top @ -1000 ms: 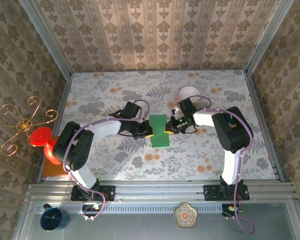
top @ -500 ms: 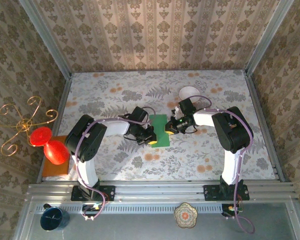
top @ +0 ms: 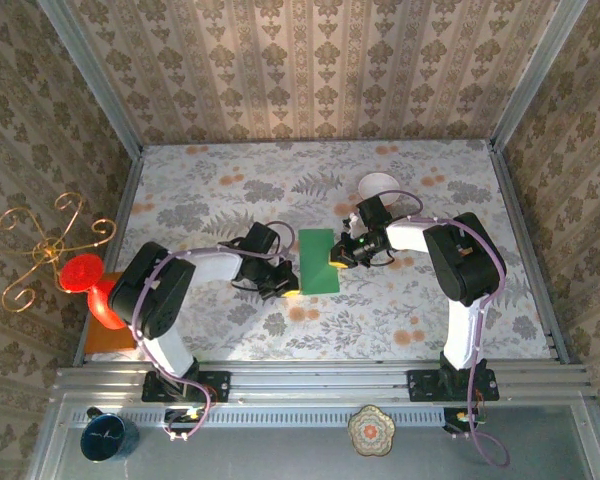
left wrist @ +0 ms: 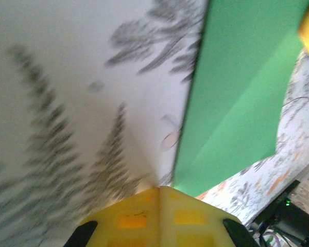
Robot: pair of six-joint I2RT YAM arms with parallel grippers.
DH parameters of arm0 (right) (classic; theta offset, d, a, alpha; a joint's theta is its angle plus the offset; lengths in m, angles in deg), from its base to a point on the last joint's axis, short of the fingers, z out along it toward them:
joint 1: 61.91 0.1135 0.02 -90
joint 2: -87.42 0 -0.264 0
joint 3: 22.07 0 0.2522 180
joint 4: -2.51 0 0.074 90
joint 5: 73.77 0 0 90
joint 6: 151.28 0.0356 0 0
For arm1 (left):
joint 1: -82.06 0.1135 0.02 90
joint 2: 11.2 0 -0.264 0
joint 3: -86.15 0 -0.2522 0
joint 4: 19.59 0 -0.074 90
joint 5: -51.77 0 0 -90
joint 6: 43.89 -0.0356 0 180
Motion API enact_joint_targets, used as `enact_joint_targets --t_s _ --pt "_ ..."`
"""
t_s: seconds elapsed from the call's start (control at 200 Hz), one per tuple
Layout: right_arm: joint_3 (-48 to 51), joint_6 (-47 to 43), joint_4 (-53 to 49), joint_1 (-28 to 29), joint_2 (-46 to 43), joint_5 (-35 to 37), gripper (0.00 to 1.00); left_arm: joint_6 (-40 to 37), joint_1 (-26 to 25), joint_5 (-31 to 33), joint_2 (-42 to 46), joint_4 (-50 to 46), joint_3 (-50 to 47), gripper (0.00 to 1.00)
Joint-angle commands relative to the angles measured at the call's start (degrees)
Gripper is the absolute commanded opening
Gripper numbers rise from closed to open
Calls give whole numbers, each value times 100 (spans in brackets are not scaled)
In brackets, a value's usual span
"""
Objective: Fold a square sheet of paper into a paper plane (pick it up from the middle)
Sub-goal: First fold the square sheet of paper in half at the center of the table.
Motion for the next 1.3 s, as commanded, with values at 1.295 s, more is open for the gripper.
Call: enact_joint_targets --t_s 1.295 --pt "-560 74 -722 -23 -159 892 23 226 99 525 404 836 426 15"
